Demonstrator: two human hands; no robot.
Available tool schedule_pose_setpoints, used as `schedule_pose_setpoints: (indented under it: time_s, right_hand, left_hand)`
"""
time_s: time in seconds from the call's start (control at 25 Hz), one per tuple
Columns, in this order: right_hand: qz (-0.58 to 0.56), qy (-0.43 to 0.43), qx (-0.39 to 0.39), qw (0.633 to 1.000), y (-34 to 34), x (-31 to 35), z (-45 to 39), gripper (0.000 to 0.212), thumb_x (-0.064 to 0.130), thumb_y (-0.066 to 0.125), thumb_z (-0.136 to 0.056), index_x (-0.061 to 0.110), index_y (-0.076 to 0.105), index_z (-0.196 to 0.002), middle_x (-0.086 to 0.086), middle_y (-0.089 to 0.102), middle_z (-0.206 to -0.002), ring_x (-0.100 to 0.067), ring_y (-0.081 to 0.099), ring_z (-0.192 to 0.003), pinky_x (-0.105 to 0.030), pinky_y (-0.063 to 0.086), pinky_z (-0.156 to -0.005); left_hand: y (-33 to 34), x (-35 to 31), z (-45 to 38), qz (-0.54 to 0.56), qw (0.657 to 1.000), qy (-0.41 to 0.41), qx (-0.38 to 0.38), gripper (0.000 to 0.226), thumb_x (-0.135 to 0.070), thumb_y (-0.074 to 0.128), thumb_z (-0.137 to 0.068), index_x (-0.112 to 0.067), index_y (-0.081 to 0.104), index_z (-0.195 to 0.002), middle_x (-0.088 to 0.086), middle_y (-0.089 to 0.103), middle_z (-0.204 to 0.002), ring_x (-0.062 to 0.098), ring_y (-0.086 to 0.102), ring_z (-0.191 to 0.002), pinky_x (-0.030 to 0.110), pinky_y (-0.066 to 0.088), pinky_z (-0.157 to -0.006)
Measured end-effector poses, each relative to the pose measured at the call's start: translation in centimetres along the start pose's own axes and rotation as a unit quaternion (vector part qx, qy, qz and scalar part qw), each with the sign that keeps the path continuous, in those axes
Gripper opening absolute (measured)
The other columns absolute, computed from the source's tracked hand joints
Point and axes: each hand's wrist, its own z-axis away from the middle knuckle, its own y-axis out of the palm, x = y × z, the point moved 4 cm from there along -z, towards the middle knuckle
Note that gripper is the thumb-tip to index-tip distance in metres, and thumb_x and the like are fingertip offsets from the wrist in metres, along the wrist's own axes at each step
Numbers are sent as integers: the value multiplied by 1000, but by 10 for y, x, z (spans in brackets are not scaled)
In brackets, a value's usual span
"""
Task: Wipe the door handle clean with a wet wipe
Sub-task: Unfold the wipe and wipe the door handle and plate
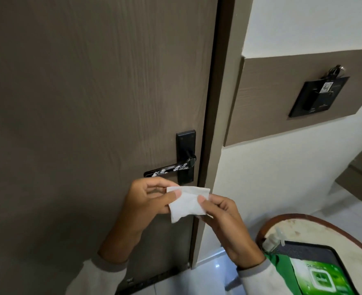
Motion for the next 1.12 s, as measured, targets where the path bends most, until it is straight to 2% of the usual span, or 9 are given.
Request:
schedule_pose_setpoints:
  time_s: [0.2, 0.32, 0.4, 0.48, 0.6, 0.72, 0.92, 1.0, 1.12]
  right_hand:
    - [-163, 117, 59, 978, 25, -12, 0, 37, 18, 75, -91, 2, 72, -124, -19, 76, -124, -29, 76, -112, -34, 68, -81]
    - [-103, 42, -70, 991, 18, -16, -3, 22, 6, 67, -94, 6, 78, -113, -14, 82, -109, -24, 80, -98, -25, 66, -72]
    - [2, -125, -264, 956, 2, -2, -10, 27, 1, 62, -99, 18, 83, -103, -1, 84, -98, -13, 77, -90, -18, 63, -73]
    - [111, -248, -383, 883, 11, 11, -23, 34, 2, 55, -103, 17, 74, -126, 1, 79, -120, -8, 72, -112, -26, 61, -97]
    - [233, -322, -319, 860, 56, -6, -64, 50, 5, 44, -104, 7, 42, -153, -4, 41, -163, -17, 36, -155, -38, 33, -128]
    - [368, -357, -303, 803, 81, -45, -91, 52, 20, 43, -109, 9, 30, -157, -7, 24, -170, -15, 9, -162, -39, 14, -133]
    - [557, -490, -228, 630, 119, -83, -101, 65, 30, 44, -107, 13, 17, -163, -3, 10, -175, -19, 11, -162, -40, 3, -134]
    - [538, -474, -296, 631, 87, -72, -112, 59, 41, 30, -109, 12, 23, -160, -7, 23, -169, -17, 10, -162, -41, 2, -133]
    - [503, -443, -339, 660, 73, -69, -121, 83, 69, 20, -102, 10, 20, -161, -9, 18, -171, -22, 9, -162, -44, 3, -133]
  left_hand:
    - [-15, 14, 5, 53, 997, -49, -4, 24, -10, 91, -70, -12, 78, -90, 8, 82, -82, 26, 79, -77, 29, 66, -60]
    - [-31, 8, 6, -65, 988, 62, -123, 23, -5, 91, -82, -17, 73, -88, 0, 78, -78, 20, 74, -70, 18, 62, -61]
    - [-47, -25, 4, -239, 898, 272, -251, 7, -16, 80, -95, -13, 74, -92, 0, 75, -87, 20, 70, -78, 19, 56, -72]
    - [-51, -57, -13, -365, 767, 442, -288, 17, -16, 69, -101, -1, 76, -107, 15, 72, -106, 29, 67, -97, 34, 53, -88]
    - [-46, -86, -66, -487, 652, 513, -272, 30, -14, 64, -105, 4, 71, -129, 31, 66, -131, 43, 60, -126, 55, 50, -103]
    - [-45, -76, -100, -577, 559, 524, -281, 40, -22, 53, -110, -1, 63, -143, 31, 56, -147, 44, 48, -140, 54, 38, -117]
    - [-53, -64, -114, -633, 483, 527, -299, 51, -32, 42, -114, -9, 43, -159, 27, 44, -159, 39, 35, -149, 43, 13, -130]
    - [-51, -61, -115, -654, 468, 509, -306, 54, -37, 42, -114, -12, 39, -162, 25, 41, -161, 39, 35, -151, 44, 12, -130]
    - [-47, -59, -116, -680, 441, 486, -326, 56, -39, 39, -115, -16, 32, -165, 24, 39, -163, 38, 36, -151, 50, 17, -126]
